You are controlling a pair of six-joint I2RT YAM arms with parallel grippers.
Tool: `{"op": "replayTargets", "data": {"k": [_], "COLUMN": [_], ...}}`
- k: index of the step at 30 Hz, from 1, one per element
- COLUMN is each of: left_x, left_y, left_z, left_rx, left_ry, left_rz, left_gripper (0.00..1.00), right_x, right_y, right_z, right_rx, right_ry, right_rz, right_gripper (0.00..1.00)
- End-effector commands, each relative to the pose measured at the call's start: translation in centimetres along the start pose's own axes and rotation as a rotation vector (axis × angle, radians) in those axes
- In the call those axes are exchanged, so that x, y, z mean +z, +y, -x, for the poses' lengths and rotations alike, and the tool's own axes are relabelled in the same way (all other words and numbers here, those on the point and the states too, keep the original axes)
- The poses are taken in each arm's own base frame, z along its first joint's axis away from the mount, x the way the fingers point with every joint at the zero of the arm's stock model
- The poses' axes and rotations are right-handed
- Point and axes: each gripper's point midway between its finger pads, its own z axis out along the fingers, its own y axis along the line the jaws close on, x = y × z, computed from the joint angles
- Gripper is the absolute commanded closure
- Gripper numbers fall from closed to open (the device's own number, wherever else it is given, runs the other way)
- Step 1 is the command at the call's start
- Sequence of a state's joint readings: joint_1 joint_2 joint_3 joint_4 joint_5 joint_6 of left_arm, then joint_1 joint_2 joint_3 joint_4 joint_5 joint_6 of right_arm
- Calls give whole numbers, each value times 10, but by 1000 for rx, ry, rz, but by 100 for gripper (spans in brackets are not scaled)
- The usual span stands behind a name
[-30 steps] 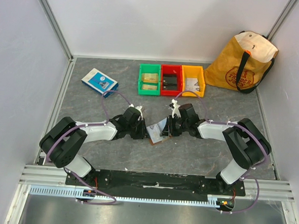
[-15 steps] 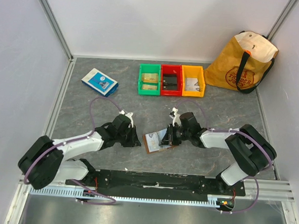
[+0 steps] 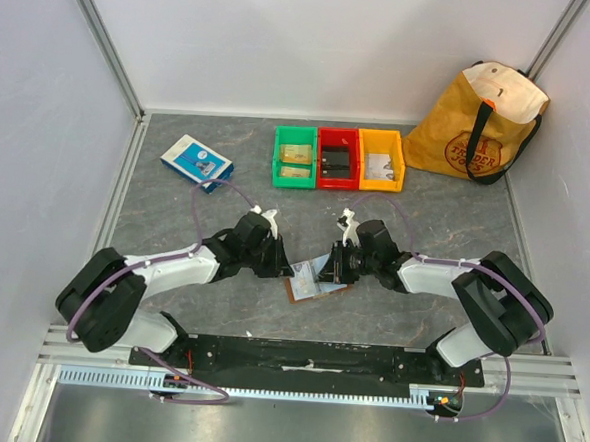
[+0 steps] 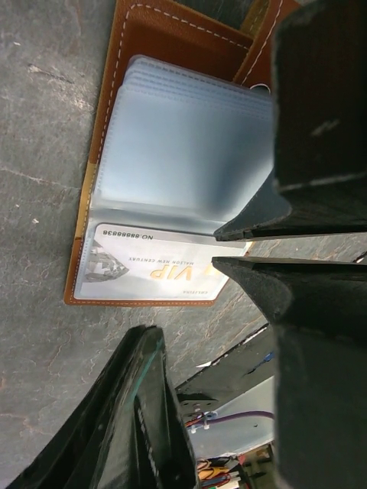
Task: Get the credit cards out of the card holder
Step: Remove the credit card from the card holder.
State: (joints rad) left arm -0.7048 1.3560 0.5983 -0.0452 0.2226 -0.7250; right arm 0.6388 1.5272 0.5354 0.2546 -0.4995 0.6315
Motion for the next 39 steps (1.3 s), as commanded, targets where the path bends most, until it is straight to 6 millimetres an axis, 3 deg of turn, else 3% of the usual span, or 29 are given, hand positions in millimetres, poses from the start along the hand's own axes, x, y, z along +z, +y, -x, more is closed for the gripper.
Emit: {"op": "replayTargets", "data": {"k": [1, 10, 15, 27, 32, 39], "left_x": [10, 22, 22, 25, 24, 24], "left_y": [-15, 16, 30, 34, 34, 41], "left_z": [-4, -32, -43, -45, -46, -47], "left_rx": [12, -4, -11, -14, -14, -12], "left_ry": [34, 132, 152, 164, 164, 161], "left_rz": [-69, 38, 85, 97, 102, 129], "left_gripper": [82, 85, 87, 87, 87, 89], "right_x": [2, 6, 6, 7, 8, 1], "right_y": [1, -5, 1, 12, 11, -6], "right_z": [0, -11, -13, -16, -16, -19], "right_rx": [-13, 14, 27, 54, 58, 73], "right_ry": [0, 28, 26, 27, 30, 44], "right_rz": [11, 19, 65, 137, 137, 76], "right_gripper": [80, 80, 81, 89, 100, 100]}}
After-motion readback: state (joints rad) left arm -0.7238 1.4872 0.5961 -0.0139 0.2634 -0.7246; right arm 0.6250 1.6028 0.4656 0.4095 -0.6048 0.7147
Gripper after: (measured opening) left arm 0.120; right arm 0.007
